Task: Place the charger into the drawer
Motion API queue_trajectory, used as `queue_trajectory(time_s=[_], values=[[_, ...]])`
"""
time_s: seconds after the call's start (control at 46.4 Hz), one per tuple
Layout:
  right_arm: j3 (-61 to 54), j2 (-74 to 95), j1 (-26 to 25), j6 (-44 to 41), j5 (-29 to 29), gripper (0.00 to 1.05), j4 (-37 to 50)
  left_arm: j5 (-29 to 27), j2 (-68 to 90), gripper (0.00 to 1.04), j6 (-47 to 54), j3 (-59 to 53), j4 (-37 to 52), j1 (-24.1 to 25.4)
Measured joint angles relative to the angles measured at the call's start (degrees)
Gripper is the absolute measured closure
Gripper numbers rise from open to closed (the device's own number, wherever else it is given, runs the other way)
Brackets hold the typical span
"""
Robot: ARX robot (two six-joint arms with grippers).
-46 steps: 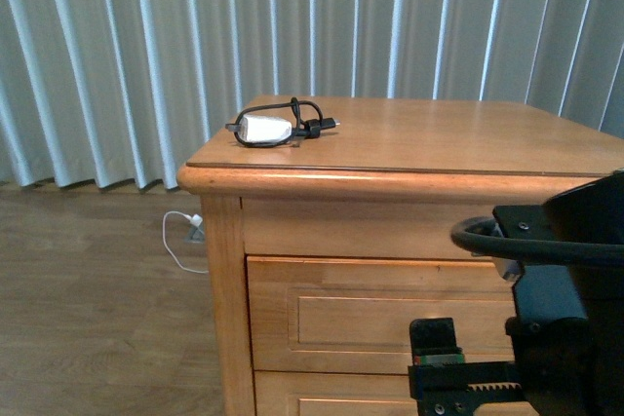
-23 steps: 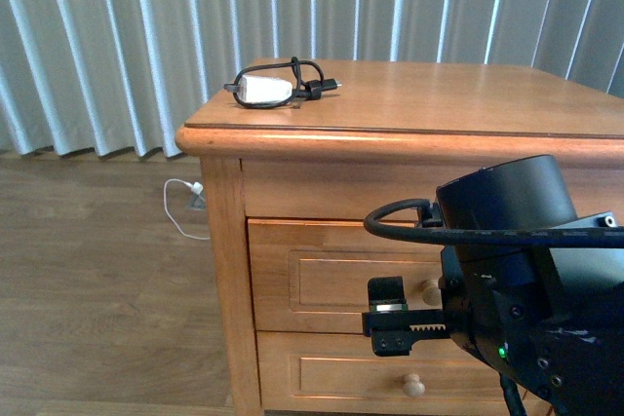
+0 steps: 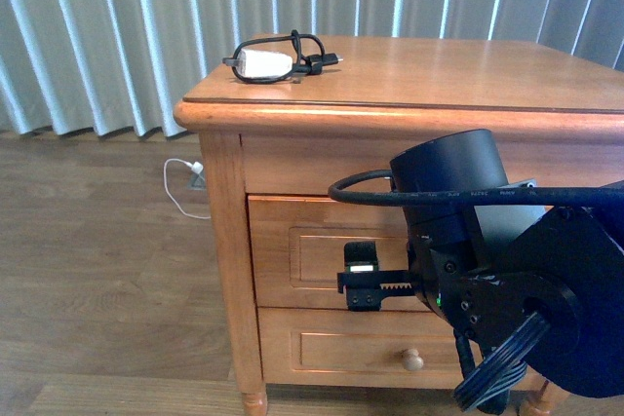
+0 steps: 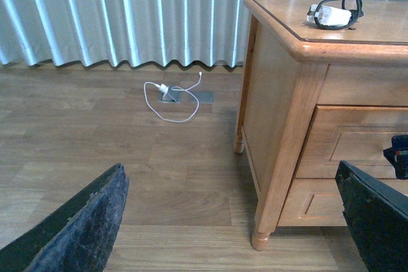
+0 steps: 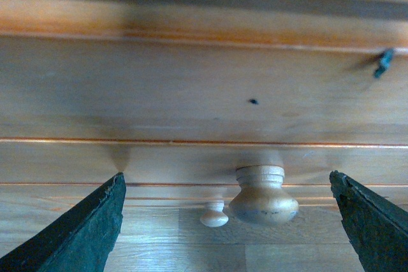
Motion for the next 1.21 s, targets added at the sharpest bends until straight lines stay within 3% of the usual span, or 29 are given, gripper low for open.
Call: queue_trajectory(time_s=[1.207], values=[[0.28, 1.11, -1.40, -0.42, -2.12, 0.09, 1.57, 0.00, 0.00, 0.06, 0.00, 0.00, 0.00, 0.00]])
